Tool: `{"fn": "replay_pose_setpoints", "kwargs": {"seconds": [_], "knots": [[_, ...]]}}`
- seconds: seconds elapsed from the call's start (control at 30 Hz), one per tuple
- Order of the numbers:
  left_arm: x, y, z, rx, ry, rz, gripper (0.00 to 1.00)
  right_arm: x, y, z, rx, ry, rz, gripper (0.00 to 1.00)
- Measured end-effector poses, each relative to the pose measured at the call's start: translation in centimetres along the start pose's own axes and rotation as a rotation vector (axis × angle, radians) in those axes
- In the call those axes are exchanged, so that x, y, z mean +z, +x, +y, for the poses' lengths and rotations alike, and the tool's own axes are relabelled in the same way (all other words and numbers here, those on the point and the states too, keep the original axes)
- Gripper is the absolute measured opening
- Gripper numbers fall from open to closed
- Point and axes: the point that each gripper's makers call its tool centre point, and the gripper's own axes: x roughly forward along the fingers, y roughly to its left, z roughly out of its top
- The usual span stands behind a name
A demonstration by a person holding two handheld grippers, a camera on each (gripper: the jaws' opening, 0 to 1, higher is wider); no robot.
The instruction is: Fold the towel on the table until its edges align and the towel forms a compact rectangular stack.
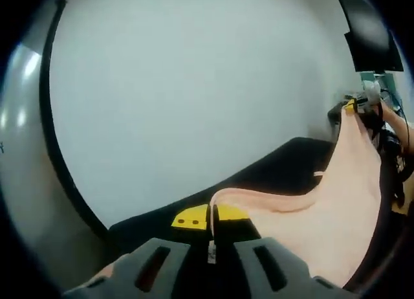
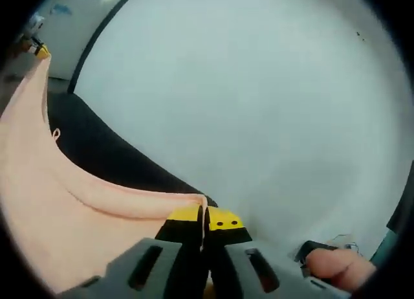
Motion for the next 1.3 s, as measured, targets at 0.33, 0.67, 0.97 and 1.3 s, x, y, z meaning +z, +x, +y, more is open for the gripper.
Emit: {"fn": "replay_pose_setpoints", "kwargs": {"seconds": [0.33, 0.67, 0.97, 1.3], "knots": [[-0.6, 4.4, 2.0, -0.003, -0.063, -0.022, 0.01, -0.1, 4.9, 0.9, 0.079, 0.072, -0.047, 0.0], [-2.3, 8.4, 2.1, 0.018, -0.114, -0.039, 0.01, -3.3, 8.7, 1.0, 0.047, 0.159, 0.035, 0.0], [-3.9, 12.6, 3.3, 0.041, -0.183, -0.043, 0.06, -4.7, 12.6, 0.8, 0.005, 0.073, 0.066, 0.05], [-11.3, 10.5, 0.7, -0.062, -0.248, 0.104, 0.43, -9.3, 9.5, 1.3, 0.032, 0.261, 0.104, 0.26]]}}
